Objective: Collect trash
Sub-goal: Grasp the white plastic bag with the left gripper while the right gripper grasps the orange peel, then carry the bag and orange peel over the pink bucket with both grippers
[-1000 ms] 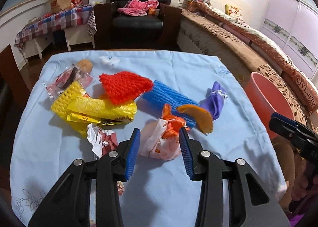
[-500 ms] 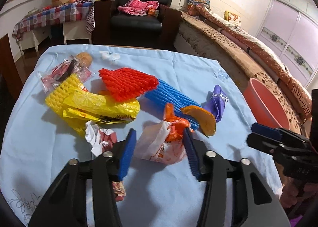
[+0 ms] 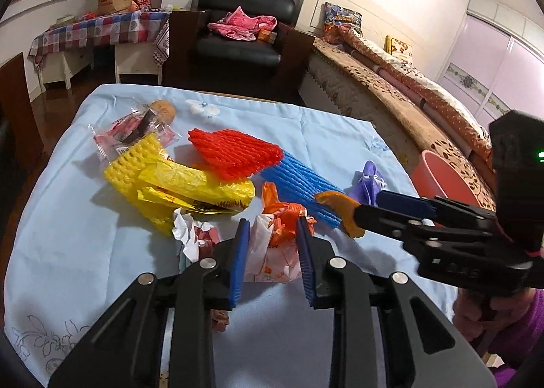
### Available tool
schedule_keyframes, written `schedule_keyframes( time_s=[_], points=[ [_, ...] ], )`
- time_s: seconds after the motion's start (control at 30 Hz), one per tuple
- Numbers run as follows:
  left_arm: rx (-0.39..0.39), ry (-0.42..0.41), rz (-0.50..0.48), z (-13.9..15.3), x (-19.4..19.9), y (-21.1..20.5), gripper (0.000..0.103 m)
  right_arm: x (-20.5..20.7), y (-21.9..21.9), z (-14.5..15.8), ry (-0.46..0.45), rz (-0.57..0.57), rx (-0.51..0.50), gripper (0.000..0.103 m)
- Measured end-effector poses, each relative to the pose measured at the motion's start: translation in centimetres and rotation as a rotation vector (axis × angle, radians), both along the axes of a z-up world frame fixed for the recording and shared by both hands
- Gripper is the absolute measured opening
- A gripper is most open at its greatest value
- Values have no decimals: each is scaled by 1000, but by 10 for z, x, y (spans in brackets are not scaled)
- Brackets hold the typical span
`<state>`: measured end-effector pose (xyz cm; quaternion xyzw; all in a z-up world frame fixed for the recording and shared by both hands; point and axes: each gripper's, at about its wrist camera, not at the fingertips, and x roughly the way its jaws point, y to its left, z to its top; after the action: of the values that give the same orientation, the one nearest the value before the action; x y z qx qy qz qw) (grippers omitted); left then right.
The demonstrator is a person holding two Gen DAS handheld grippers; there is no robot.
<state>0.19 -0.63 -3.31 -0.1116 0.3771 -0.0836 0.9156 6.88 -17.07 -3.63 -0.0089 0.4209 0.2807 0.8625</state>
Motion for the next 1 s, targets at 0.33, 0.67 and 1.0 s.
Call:
schedule_keyframes(
  time_s=[0.33, 0.67, 1.0],
  points=[
    [-10, 3, 5, 2, -1, 1, 28, 8, -2, -15, 37, -29, -22, 12],
    [-4, -14, 1, 9, -2, -3, 28, -12, -47, 17, -10, -88, 105, 8],
    [-2, -52, -26, 25, -4, -19, 28, -23, -110, 40, -53, -227, 189, 8]
  ],
)
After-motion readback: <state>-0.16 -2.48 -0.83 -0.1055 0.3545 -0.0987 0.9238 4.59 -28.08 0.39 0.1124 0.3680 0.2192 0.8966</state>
